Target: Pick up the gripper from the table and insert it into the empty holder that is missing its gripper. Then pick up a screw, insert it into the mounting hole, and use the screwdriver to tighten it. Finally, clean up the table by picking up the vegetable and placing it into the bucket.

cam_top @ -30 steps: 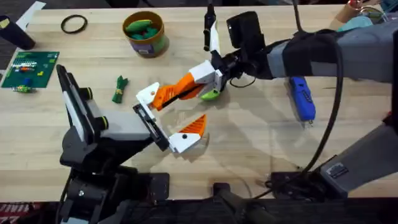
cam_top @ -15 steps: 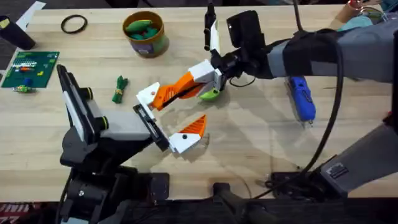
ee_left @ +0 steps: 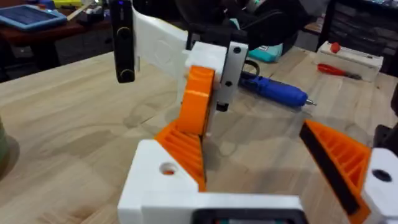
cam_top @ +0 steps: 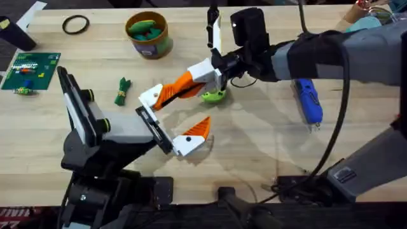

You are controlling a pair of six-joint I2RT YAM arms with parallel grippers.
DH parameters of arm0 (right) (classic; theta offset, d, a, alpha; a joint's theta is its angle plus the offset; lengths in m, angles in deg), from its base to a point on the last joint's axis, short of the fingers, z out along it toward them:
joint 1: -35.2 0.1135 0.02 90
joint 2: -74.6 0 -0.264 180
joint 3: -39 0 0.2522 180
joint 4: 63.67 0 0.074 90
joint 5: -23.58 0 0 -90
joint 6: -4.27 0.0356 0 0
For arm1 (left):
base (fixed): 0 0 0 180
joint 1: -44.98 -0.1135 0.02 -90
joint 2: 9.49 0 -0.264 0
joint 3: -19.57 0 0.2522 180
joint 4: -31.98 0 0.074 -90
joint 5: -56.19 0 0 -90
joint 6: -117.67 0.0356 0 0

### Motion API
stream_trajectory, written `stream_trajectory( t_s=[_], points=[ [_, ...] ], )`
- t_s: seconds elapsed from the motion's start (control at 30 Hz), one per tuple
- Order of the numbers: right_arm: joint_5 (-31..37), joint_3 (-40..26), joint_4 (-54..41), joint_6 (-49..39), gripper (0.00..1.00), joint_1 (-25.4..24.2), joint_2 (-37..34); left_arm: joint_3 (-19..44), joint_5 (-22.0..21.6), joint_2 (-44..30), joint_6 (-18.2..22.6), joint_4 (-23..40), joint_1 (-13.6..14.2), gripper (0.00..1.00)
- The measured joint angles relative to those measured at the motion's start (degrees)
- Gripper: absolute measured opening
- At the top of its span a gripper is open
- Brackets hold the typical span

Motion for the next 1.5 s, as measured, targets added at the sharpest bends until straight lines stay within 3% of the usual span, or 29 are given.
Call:
stream_trajectory(
  t_s=[0.63,1.5],
  points=[
    [3.17,-0.02,4.91,5.77,0.016,1.39,0.00,0.00,-1.73,0.00,-0.08,-0.04,-0.39,0.987],
    [4.29,-0.04,5.49,6.46,0.016,2.08,0.00,0.00,-2.38,0.00,-0.26,-0.04,-0.39,0.987]
  ],
)
